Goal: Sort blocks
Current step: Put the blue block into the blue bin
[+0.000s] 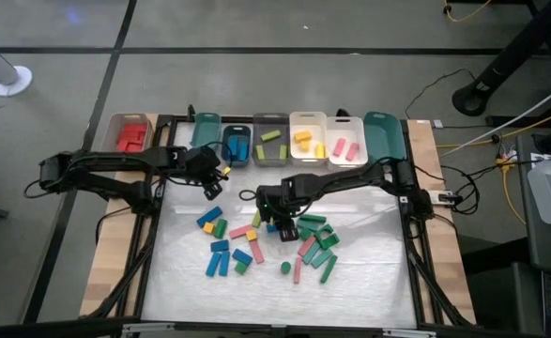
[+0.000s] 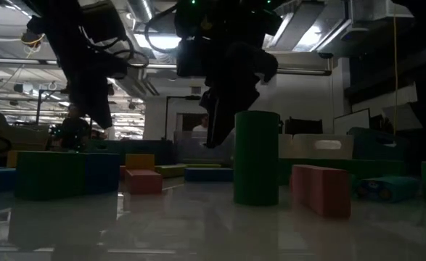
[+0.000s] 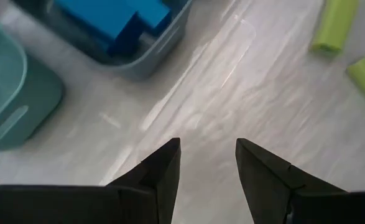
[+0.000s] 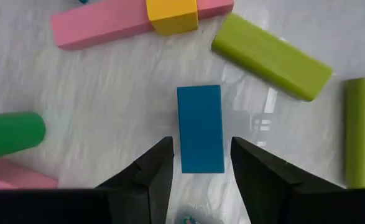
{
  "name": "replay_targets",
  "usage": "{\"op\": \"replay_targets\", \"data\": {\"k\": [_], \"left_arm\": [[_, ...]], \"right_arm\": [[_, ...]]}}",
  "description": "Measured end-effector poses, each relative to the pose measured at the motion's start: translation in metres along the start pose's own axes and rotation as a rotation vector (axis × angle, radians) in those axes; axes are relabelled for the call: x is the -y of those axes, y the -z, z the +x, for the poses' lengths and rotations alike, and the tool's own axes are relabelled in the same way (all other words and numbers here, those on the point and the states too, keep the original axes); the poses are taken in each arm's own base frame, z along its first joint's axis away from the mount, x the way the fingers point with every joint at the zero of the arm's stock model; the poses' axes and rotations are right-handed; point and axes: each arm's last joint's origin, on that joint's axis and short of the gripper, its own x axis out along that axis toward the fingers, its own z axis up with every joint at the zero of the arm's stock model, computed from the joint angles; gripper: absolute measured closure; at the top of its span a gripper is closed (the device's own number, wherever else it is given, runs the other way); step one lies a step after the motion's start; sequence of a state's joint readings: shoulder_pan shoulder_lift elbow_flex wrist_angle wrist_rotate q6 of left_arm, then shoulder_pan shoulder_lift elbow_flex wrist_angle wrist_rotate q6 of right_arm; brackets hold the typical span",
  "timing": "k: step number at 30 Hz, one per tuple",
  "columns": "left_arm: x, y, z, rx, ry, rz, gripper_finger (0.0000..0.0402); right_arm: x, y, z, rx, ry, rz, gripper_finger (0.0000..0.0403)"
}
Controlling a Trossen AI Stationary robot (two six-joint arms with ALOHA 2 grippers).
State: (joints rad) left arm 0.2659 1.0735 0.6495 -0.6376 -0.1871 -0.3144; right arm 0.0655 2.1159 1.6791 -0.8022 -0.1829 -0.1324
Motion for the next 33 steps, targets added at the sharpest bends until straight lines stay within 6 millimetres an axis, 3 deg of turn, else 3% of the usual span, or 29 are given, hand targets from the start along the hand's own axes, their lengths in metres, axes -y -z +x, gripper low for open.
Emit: {"op": "replay_targets", "data": {"k": [4,17,22,28,33], "left_arm": [[0.005,-0.003,-0.001,0.04,0.023,0.013,0.0259],[0.018,-0.002,-0.004,0.072,0.07,0.066,0.0259],[0.02,-0.001,-0.004,0.069,0.075,0.066,0.0259],[0.019,0.0,-0.006,0.071,0.075,0.093,0.0259],[0.016,0.007,-0.02,0.072,0.09,0.062,0.0259]], "right_arm": [[-0.006,-0.001,0.001,0.001,0.016,-0.018,0.024],[0.0,0.004,0.042,-0.07,0.052,-0.013,0.0239],[0.002,0.005,0.048,-0.087,0.098,-0.013,0.0239],[0.002,0.003,0.047,-0.085,0.1,0.013,0.027],[0.004,-0.009,0.035,-0.078,0.16,-0.041,0.0276]]}}
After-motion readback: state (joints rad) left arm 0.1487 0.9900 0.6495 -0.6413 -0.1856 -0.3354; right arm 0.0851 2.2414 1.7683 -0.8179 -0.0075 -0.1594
